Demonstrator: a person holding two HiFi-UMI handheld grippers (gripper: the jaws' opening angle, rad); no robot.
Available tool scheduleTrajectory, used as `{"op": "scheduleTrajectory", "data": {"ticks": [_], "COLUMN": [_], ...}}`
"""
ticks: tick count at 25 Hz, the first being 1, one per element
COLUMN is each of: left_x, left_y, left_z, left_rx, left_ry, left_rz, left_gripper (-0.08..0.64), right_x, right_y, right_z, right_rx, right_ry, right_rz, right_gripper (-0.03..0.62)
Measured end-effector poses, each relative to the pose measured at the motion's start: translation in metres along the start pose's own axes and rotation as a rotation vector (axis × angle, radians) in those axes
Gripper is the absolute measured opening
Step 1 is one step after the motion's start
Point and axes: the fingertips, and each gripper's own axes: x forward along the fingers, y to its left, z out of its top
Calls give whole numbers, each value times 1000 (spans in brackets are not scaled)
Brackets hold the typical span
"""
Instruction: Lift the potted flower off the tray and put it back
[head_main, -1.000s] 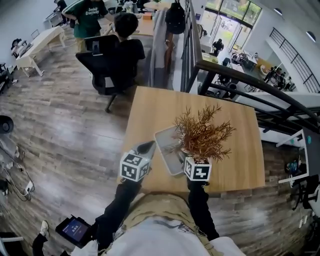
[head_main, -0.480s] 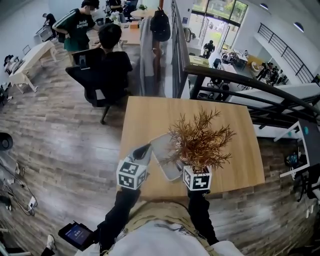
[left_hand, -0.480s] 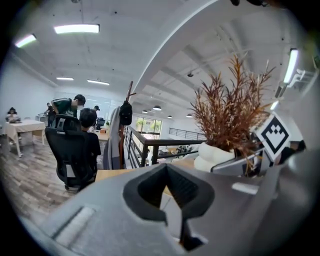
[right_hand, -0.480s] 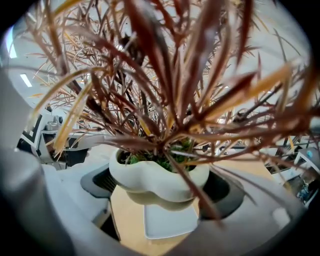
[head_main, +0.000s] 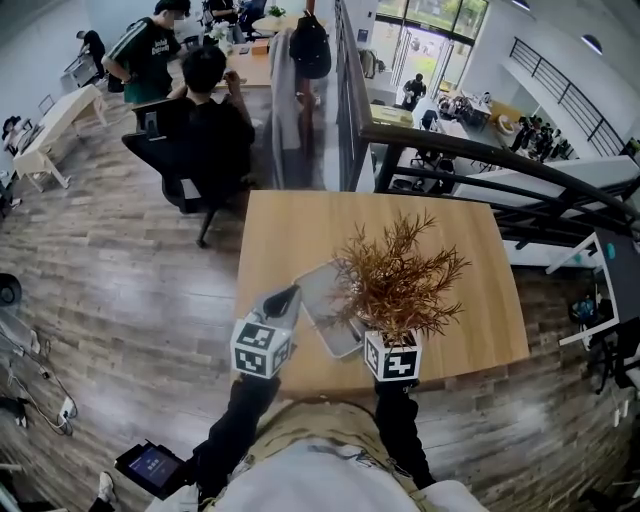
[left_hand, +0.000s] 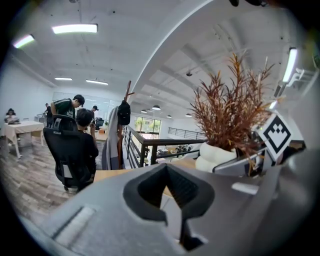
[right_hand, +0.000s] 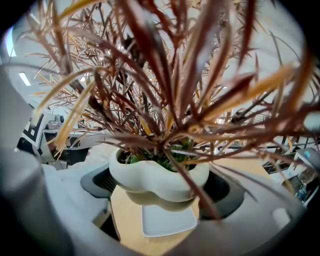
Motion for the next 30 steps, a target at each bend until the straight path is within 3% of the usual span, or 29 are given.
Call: {"op": "scheduleTrajectory", "data": {"ticks": [6,14,30], "left_x": [0,7,7], "left_y": [0,-8,-11], "left_z": [2,-1,-11], "left_rx": [15,3,3], "left_ry": [-7,-6,17], "left_rz": [25,-31,-22], "left_gripper": [-2,0,2], "right_x": [-1,0,-3], "right_y": [-1,-3,-3], "right_z": [0,-2,-2], "right_rx": [-6,9,17], "right_ry": [7,7,-9], "right_rz": [0,-16,-19], "right_gripper": [500,500,500]}}
